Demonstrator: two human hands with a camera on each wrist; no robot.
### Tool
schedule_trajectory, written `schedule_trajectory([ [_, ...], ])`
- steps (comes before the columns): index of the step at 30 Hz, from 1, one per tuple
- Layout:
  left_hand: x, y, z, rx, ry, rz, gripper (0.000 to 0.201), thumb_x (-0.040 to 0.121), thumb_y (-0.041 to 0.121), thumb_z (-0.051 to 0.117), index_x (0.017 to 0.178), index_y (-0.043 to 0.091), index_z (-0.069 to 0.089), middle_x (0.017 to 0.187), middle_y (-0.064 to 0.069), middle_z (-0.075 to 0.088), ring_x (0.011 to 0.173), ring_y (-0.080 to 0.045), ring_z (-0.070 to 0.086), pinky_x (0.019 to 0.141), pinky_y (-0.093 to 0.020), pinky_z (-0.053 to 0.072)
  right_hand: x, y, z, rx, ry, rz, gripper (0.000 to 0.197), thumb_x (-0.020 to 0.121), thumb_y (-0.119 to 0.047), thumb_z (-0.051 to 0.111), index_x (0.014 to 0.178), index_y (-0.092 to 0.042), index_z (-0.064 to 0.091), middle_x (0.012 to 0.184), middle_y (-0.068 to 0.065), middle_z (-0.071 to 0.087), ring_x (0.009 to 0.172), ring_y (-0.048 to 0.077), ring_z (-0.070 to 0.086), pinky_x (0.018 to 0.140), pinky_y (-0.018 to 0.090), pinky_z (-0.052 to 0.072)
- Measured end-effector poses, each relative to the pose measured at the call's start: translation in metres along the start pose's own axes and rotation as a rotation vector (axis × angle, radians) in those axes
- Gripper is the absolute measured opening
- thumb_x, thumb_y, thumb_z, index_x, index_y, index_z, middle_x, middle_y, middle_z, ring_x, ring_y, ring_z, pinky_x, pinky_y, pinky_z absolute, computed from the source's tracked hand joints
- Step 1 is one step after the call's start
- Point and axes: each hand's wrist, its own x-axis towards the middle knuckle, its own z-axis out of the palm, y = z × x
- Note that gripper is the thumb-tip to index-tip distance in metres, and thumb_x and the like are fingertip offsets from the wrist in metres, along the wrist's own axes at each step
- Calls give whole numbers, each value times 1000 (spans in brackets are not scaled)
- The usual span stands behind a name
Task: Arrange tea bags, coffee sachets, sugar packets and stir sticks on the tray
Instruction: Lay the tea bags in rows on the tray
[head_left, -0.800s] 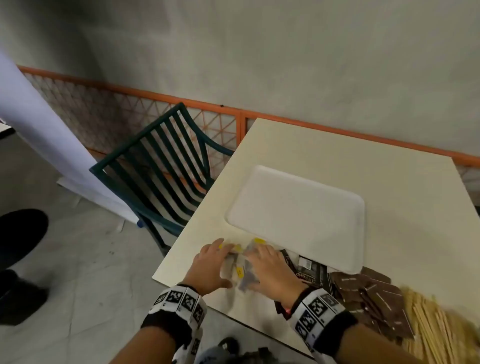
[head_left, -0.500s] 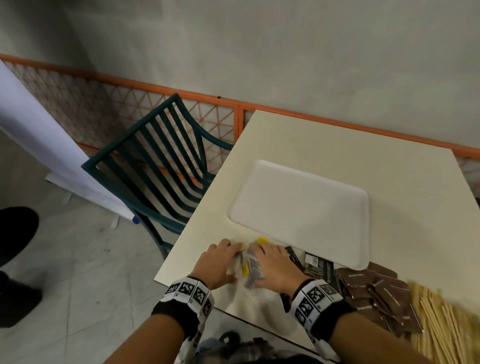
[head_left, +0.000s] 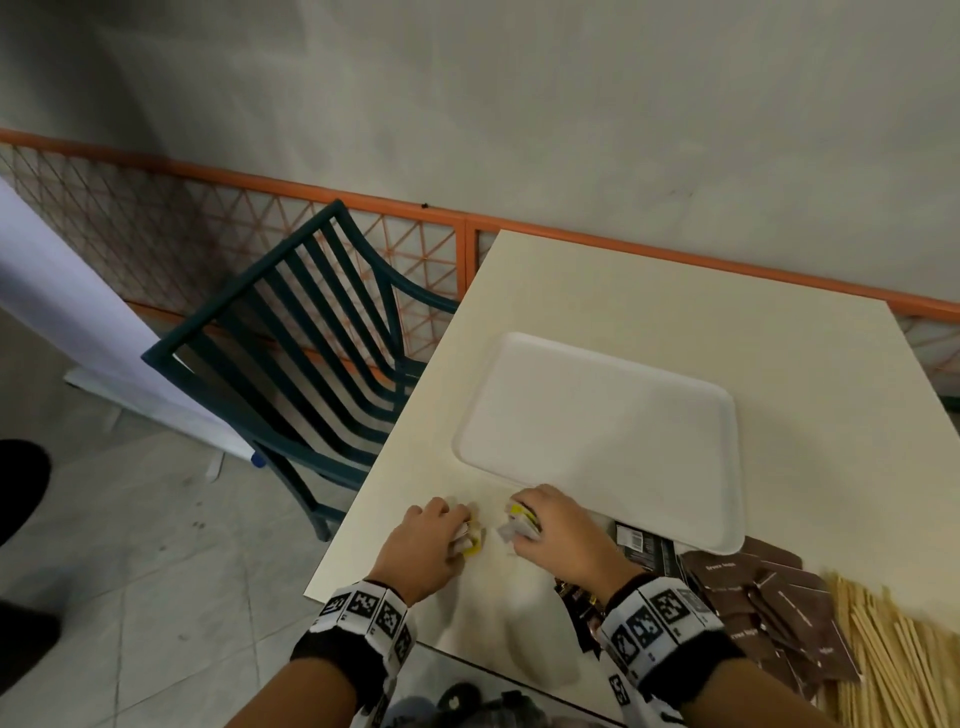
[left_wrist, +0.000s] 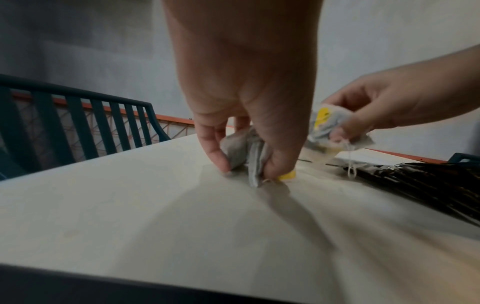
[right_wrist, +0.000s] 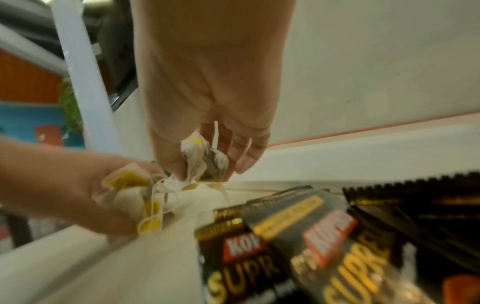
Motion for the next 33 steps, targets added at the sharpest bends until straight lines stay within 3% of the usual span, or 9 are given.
schedule_trajectory([
  [3, 0, -2, -6, -182, 47, -6, 40, 85, 26, 56, 124, 22, 48, 111, -1, 54, 99, -23, 54, 79, -22, 39, -1, -1, -10, 244, 115, 55, 17, 81, -26, 64, 97, -20, 61, 91, 4, 63, 81, 18, 58, 62, 19, 37],
  [7, -1, -3, -18, -704, 64, -95, 21, 86, 13, 58, 101, 25, 52, 88, 6, 56, 75, -5, 54, 65, -7, 42, -4, -4, -15, 566, 159, 139, 11, 83, -27, 65, 89, -32, 57, 86, -9, 66, 75, 5, 60, 61, 7, 43],
  [10, -1, 2, -28, -1191, -86, -202, 28, 85, 2, 59, 103, 23, 53, 98, -4, 60, 87, -18, 62, 78, -31, 55, -5, -14, -14, 678, 224, 145, 21, 85, -27, 64, 104, -26, 56, 94, -6, 66, 85, 9, 63, 68, 10, 47],
  [13, 2, 5, -32, -1444, -170, -223, 36, 85, 1, 60, 116, 16, 51, 101, -7, 65, 93, -22, 66, 82, -37, 56, -3, -26, -13, 635, 293, 74, 34, 87, -30, 61, 118, -35, 45, 105, -9, 62, 90, 7, 62, 76, 17, 49],
  [17, 3, 8, -39, -1748, -301, -134, 40, 83, 4, 53, 122, 8, 51, 106, -13, 67, 100, -28, 65, 86, -42, 53, -1, -40, -3, 474, 314, -98, 38, 92, -29, 54, 127, -34, 41, 118, -17, 52, 110, -3, 50, 89, 5, 37],
  [22, 3, 11, -49, -1969, -362, -74, 35, 62, 16, 63, 94, 2, 67, 93, -19, 67, 82, -28, 67, 73, -40, 56, -3, -45, 8, 258, 266, -190, 38, 95, -31, 44, 132, -28, 43, 129, -9, 51, 116, -2, 44, 98, 8, 31],
  [26, 5, 17, -53, -1895, -315, -155, 24, 86, 30, 55, 89, 9, 67, 79, -8, 69, 69, -16, 67, 64, -30, 55, -1, -48, 11, 188, 232, -239, 45, 94, -33, 42, 139, -27, 34, 137, -12, 44, 129, -2, 33, 110, 20, 28],
  [30, 9, 17, -53, -1866, -291, -159, 25, 86, 24, 54, 105, 8, 61, 86, -9, 70, 73, -17, 68, 62, -26, 55, -3, -47, 12, 367, 226, -117, 66, 90, -36, 54, 140, -40, 11, 129, -34, 24, 124, -20, 21, 99, -1, 19],
  [33, 14, 11, -52, -1939, -248, -181, 29, 82, 20, 61, 108, 7, 60, 90, -12, 67, 76, -19, 67, 61, -27, 56, -6, -42, 16, 366, 395, -60, 62, 84, -43, 59, 135, -38, 24, 126, -29, 31, 121, -12, 29, 93, -2, 23],
])
